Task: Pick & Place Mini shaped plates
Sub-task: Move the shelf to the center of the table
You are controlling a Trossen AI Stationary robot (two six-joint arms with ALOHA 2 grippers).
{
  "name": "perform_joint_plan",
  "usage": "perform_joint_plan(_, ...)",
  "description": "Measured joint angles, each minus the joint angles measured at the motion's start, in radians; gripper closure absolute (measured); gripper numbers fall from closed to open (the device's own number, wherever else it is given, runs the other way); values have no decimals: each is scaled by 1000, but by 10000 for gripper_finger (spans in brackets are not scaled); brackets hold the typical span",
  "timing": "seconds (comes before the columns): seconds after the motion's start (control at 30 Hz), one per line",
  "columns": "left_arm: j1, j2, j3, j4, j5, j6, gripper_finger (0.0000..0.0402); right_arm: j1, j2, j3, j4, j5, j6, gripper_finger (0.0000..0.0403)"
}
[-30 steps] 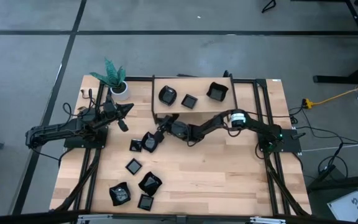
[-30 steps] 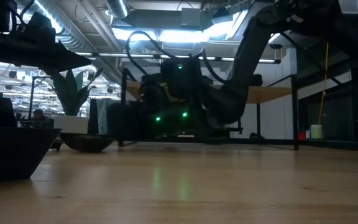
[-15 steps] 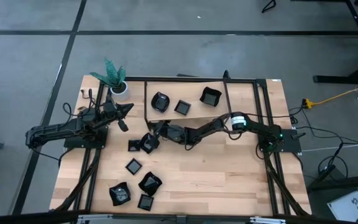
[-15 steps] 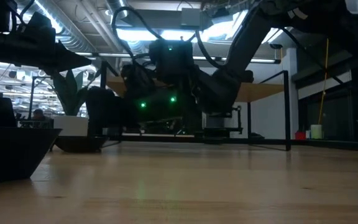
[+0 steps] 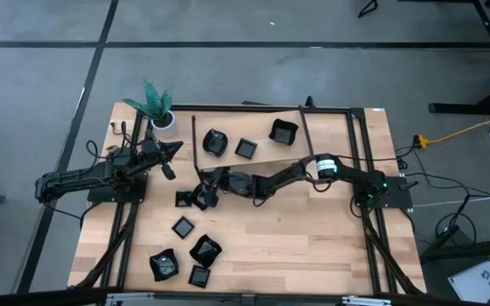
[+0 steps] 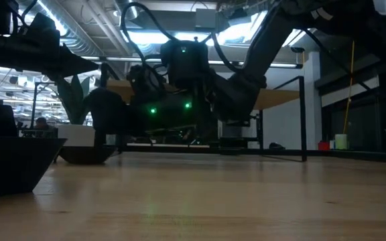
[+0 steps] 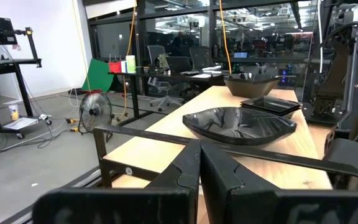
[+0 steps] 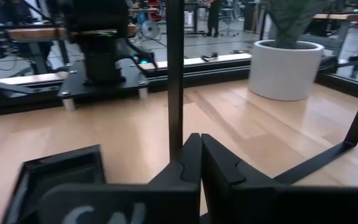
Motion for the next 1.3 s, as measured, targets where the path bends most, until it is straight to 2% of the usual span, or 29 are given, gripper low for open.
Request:
perform_joint_plan(0.33, 0, 0, 0, 0, 0, 0, 398, 21, 0, 1, 1, -18, -22, 400)
perform_joint_plan(0.53, 0, 0, 0, 0, 0, 0, 398, 45, 0, 1, -8, -9, -142, 400)
perform_joint_plan(0.67, 0, 0, 0, 0, 0, 0, 398, 64, -1, 1, -24, 46, -155, 394)
perform_joint_plan(0.83, 0, 0, 0, 0, 0, 0, 398, 83, -38, 0, -137, 155, -153, 372)
perform_joint_plan(0.97, 0, 0, 0, 0, 0, 0, 398, 99, -79, 0, -216, 154, -139, 352)
perform_joint_plan(1.07, 0, 0, 0, 0, 0, 0, 398, 115, -114, 0, -335, 120, -121, 334)
perform_joint_plan(1.23, 0, 0, 0, 0, 0, 0, 398, 132, -198, 0, -602, -5, -9, 302)
perform_joint_plan(1.3, 0, 0, 0, 0, 0, 0, 398, 137, -225, 0, -672, -11, 19, 291)
